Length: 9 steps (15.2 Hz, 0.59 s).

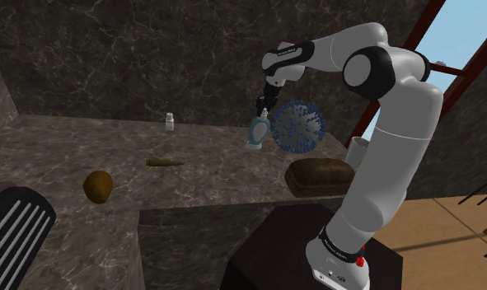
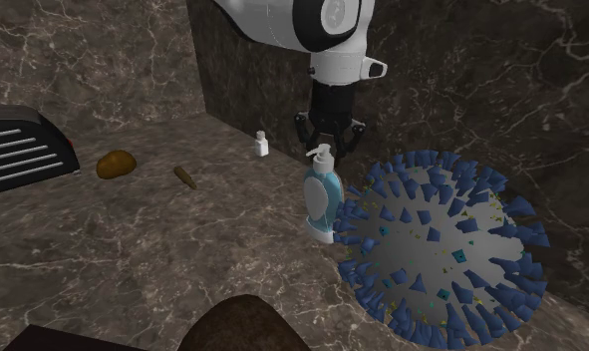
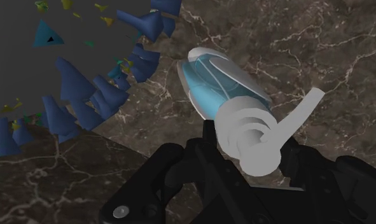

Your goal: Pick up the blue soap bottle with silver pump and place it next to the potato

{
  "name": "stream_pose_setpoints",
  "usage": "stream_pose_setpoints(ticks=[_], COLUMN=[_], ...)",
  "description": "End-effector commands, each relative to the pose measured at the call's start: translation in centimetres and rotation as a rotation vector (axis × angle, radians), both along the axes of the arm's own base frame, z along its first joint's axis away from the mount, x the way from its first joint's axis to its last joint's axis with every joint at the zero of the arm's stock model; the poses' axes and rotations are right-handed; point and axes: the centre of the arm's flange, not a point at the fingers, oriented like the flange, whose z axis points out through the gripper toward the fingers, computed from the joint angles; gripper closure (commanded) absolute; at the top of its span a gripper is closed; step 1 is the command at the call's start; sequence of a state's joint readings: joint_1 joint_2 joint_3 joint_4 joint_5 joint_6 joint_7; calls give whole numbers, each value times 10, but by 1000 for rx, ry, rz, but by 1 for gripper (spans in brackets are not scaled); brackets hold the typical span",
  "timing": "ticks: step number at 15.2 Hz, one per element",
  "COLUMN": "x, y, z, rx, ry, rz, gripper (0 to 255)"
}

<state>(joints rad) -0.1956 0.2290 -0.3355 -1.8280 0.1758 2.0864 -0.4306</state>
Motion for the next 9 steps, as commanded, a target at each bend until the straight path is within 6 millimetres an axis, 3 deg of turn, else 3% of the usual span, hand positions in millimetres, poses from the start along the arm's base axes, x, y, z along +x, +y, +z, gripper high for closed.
stream_pose_setpoints(ticks=[1, 9], x=[0, 0], y=[0, 0], z=[0, 42], rx=[0, 0], ry=[1, 1], rz=[0, 0], gripper=[255, 255])
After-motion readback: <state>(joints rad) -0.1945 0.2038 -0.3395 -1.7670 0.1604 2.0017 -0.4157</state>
